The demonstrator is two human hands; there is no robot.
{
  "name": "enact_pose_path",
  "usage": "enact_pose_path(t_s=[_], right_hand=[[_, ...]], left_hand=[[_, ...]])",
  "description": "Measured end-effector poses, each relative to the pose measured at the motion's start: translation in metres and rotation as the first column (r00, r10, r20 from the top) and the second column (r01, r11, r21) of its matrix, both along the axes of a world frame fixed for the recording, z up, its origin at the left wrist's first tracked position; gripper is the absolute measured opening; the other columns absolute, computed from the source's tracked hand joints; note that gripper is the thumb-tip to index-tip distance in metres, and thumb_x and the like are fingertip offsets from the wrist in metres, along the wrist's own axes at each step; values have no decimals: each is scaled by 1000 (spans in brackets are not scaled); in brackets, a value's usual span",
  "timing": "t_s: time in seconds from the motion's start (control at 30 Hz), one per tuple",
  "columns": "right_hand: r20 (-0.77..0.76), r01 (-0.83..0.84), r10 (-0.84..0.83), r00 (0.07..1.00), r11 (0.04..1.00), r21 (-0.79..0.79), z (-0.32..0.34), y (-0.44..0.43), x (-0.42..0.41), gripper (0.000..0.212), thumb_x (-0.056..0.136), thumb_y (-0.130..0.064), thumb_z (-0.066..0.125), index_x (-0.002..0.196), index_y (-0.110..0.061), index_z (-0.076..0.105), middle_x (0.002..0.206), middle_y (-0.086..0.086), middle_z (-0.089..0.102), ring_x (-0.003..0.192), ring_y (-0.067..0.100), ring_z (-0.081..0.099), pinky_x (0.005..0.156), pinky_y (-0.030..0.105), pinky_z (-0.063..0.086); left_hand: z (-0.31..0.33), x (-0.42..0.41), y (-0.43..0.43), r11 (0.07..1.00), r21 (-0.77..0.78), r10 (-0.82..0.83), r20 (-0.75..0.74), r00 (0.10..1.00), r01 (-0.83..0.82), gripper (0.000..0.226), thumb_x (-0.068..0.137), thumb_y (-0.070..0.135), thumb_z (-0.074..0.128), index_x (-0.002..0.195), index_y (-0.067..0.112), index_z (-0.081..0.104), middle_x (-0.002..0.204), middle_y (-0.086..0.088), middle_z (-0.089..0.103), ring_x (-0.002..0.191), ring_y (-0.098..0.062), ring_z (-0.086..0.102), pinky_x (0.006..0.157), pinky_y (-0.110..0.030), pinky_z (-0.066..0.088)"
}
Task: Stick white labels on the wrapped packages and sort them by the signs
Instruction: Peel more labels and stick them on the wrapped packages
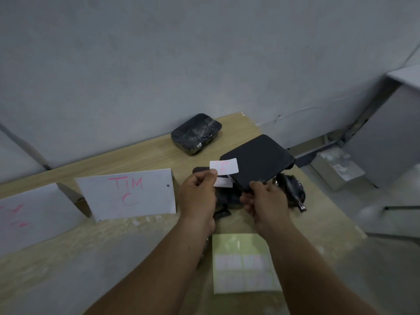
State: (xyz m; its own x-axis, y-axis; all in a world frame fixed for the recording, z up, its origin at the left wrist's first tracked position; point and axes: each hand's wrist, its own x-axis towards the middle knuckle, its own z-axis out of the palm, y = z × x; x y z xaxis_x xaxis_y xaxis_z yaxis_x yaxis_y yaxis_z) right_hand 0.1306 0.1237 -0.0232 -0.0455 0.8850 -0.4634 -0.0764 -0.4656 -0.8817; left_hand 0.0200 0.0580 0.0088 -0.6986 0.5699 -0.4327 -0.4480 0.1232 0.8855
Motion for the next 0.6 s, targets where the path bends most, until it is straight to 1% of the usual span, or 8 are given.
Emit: enact_pose_path(t_s=[0.07,0.17,0.27,0.33,0.4,0.47,0.53,0.6], right_hand=[[-11,51,-51,999,999,4,-3,-32,6,15,88,-16,61,78,-10,51,61,11,64,51,17,62,41,24,40],[18,112,-112,994,994,-10,-6,-80,12,16,87,-17,62,78,-9,53,67,14,66,57,21,66,45,27,43],[38,168,-166,985,985,-50,-12,-122,16,16,89,-18,62,80,-6,54,69,15,67,57,20,66,48,29,46],[48,189,-186,981,979,-75,-18,-146,17,17,91,-18,60,81,-5,53,70,16,66,56,20,66,49,29,47],[31,214,-212,977,971,-109,-24,-163,18,16,91,-16,59,81,-5,52,70,18,66,57,21,65,49,30,46],[9,239,-240,971,961,-137,-28,-174,17,16,91,-14,58,79,-6,49,69,18,65,58,22,65,50,31,45],[-4,252,-256,967,954,-162,-30,-181,15,14,90,-13,58,81,-5,51,69,18,66,59,22,65,51,31,46],[-13,258,-265,964,947,-191,-32,-184,14,13,91,-13,59,85,-3,53,71,19,68,60,23,65,50,30,47]], left_hand=[[2,4,-17,1000,4,-30,-7,1000,30,12,89,26,71,77,24,72,57,12,62,56,-5,54,50,-21,47],[1,9,-42,998,14,-59,-21,998,60,13,88,25,71,76,23,72,63,11,66,62,-7,57,59,-25,47],[-1,12,-66,996,3,-89,-17,996,89,10,89,26,71,80,22,73,76,6,68,68,-9,57,61,-25,45],[-3,15,-78,996,-14,-94,-16,995,93,9,89,28,71,83,22,73,82,5,68,71,-10,58,64,-26,47],[-5,18,-88,995,-26,-94,-24,995,94,9,89,29,71,84,22,73,82,6,68,72,-10,59,65,-26,48],[-5,20,-95,995,-17,-99,-25,995,98,9,89,27,71,83,21,73,80,6,68,68,-9,57,64,-25,47],[-6,21,-99,995,-15,-102,-25,994,102,9,89,26,71,82,20,73,80,5,67,67,-9,55,64,-26,46],[-7,22,-102,994,-27,-105,-36,994,104,11,89,27,71,81,20,73,80,3,67,69,-11,57,65,-26,46]])
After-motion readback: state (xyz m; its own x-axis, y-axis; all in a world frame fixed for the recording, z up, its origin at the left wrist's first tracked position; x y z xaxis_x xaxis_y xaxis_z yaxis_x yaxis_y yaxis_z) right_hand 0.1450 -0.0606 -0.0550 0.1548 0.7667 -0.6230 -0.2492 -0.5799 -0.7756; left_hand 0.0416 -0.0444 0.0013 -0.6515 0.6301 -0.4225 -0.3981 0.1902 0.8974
